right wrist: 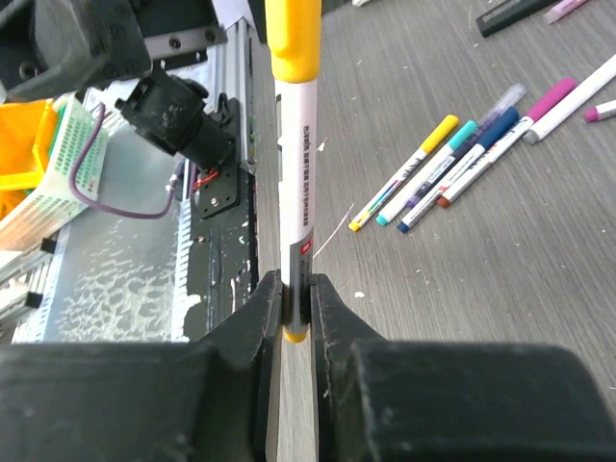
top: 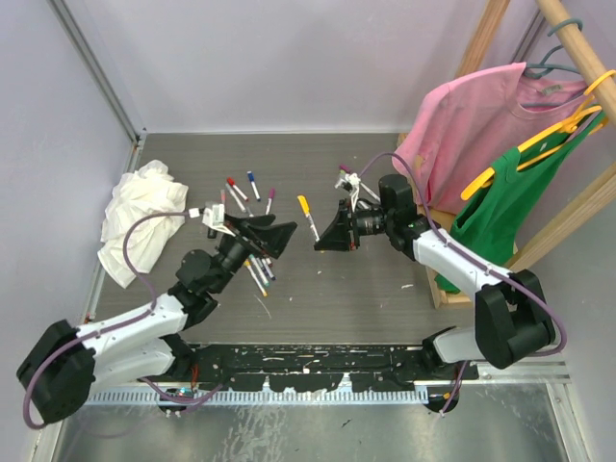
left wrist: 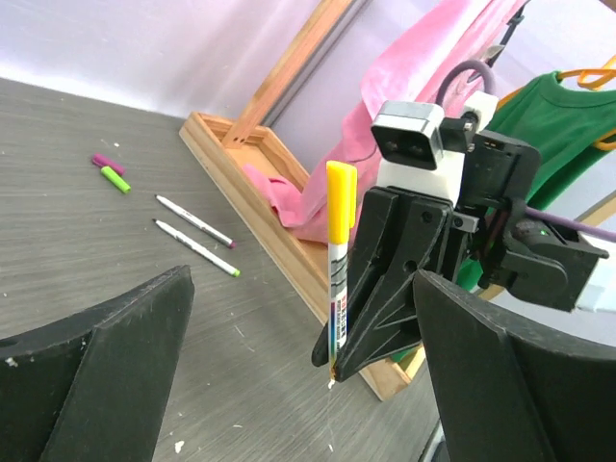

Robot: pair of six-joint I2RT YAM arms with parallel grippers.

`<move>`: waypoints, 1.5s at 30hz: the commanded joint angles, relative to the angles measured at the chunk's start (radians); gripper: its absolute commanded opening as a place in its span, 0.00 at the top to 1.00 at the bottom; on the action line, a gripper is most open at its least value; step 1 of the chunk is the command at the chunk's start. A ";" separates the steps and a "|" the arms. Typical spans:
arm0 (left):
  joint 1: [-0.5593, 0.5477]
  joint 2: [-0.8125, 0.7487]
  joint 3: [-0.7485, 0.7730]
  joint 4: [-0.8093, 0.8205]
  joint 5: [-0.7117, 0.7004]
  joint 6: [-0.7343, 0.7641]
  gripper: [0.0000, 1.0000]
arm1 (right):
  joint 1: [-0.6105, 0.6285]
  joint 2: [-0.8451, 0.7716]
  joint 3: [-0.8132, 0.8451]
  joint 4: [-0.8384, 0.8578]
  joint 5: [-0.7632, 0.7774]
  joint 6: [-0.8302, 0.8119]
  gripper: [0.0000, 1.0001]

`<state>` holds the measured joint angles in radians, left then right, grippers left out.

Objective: Open the pen caps
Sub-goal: Pick up the pen from the center of the board, then open the pen cap from the pen.

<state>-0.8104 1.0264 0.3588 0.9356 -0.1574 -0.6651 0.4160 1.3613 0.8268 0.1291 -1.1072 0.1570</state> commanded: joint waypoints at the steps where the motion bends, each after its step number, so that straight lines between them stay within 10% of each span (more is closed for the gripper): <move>1: 0.103 -0.091 0.072 -0.199 0.300 -0.023 0.02 | -0.001 0.023 0.093 -0.187 -0.085 -0.171 0.99; 13: 0.261 0.102 0.198 -0.080 0.637 -0.241 0.05 | -0.002 0.025 0.115 -0.260 -0.150 -0.245 0.99; 27: 0.261 0.212 0.243 0.017 0.652 -0.310 0.28 | -0.002 0.041 0.118 -0.267 -0.148 -0.246 0.99; 45: 0.261 0.284 0.276 0.040 0.714 -0.313 0.87 | -0.002 0.054 0.120 -0.273 -0.152 -0.246 0.99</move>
<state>-0.5541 1.3045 0.5880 0.9169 0.5213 -0.9966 0.4137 1.4166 0.9016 -0.1619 -1.2312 -0.0765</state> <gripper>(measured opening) 0.199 0.173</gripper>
